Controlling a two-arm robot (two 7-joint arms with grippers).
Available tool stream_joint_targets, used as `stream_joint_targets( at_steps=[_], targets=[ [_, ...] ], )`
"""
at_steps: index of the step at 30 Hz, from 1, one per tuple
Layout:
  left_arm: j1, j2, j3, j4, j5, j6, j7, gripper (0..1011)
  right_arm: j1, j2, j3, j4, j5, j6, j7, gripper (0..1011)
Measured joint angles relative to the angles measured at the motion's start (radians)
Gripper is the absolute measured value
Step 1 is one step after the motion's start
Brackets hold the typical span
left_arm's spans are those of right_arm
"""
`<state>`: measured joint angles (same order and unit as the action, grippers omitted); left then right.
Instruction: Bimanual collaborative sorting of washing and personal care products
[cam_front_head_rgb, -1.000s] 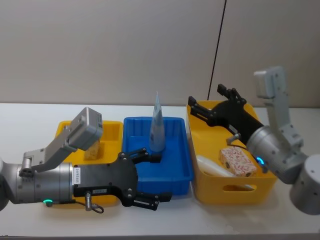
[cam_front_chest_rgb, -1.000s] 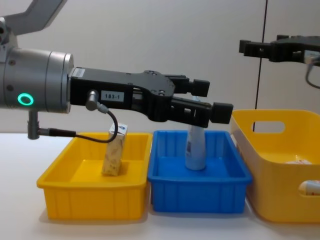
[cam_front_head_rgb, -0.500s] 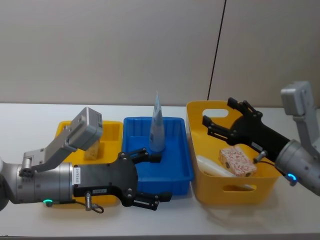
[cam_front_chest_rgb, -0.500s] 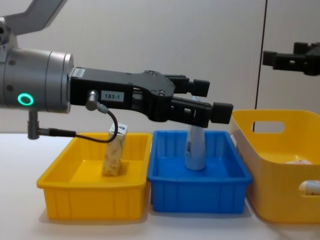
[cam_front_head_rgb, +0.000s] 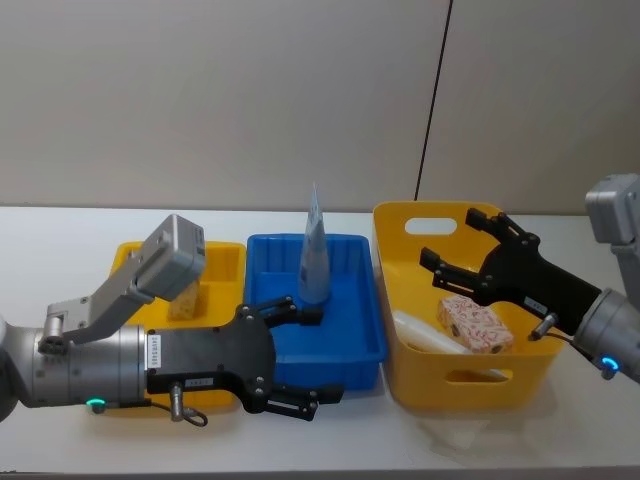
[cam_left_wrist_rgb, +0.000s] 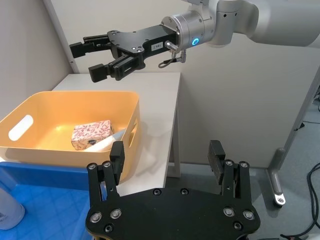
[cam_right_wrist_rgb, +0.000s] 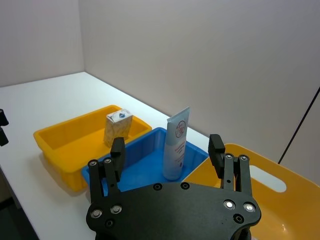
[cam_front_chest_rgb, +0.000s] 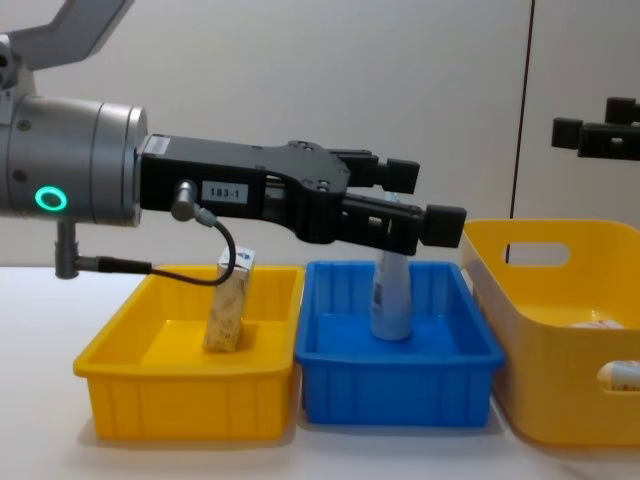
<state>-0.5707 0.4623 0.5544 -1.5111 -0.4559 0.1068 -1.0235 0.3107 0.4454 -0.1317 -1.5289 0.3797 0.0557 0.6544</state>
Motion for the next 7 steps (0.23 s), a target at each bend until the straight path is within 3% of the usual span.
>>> stream_joint_targets(
  at_steps=[7],
  targets=[
    [0.0, 0.0, 0.0, 0.0, 0.0, 0.0, 0.0, 1001, -0.001, 0.012, 0.002, 0.006, 0.009, -0.007, 0.019, 1002]
  ],
)
